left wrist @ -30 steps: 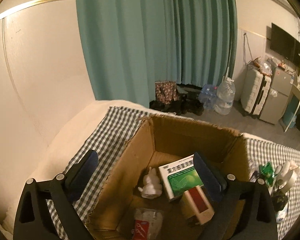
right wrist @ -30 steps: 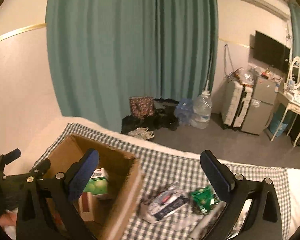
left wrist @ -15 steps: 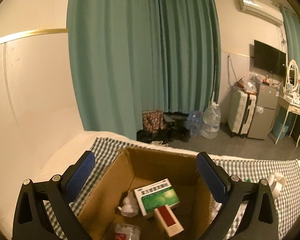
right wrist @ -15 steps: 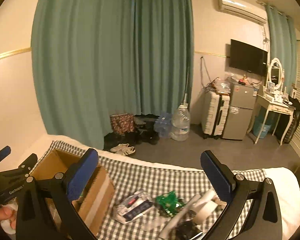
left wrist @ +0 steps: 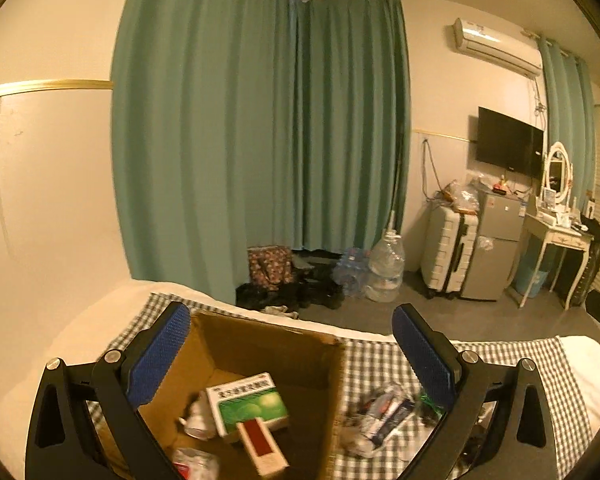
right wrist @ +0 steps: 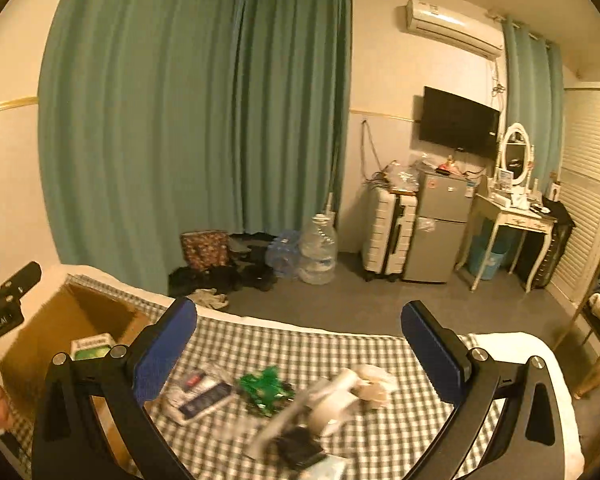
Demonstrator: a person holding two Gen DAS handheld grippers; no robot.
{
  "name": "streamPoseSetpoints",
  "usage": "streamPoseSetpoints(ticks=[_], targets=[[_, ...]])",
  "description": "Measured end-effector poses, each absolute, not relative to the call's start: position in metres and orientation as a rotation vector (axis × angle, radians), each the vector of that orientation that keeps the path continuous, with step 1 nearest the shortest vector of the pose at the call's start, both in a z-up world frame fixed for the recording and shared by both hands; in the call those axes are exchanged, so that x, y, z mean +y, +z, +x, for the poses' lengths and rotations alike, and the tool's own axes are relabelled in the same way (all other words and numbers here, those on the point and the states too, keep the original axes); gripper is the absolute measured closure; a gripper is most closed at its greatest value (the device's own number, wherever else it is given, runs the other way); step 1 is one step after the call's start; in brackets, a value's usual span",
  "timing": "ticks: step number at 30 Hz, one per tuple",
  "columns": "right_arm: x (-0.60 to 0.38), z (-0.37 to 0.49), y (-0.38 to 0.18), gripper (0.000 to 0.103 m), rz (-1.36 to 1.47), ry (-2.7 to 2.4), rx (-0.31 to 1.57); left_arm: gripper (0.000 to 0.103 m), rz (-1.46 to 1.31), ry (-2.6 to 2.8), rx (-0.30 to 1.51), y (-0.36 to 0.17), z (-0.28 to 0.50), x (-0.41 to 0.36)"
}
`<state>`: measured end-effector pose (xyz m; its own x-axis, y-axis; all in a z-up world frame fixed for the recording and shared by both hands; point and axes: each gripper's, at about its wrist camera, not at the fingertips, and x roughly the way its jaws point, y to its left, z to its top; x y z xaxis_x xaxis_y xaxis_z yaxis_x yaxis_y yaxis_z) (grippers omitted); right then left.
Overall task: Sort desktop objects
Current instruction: 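Move both tools away from the cardboard box back over the bed items, then grasp the black headphones with left tool while right grasps the white curved band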
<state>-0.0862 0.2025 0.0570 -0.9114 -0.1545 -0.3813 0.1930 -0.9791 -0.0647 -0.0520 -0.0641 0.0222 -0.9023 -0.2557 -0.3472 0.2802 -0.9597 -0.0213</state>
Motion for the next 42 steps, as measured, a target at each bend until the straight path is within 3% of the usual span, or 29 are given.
streamPoseSetpoints(ticks=[16, 42], targets=[[0.276, -0.092, 0.037, 0.000, 0.611, -2.952, -0.043, 0.000, 0.544, -2.881, -0.006, 0.006, -0.067, -0.008], [0.300, -0.126, -0.019, 0.000, 0.798, -2.933, -0.074, 0.000, 0.796, -3.010, -0.059, -0.062, -0.105, 0.055]])
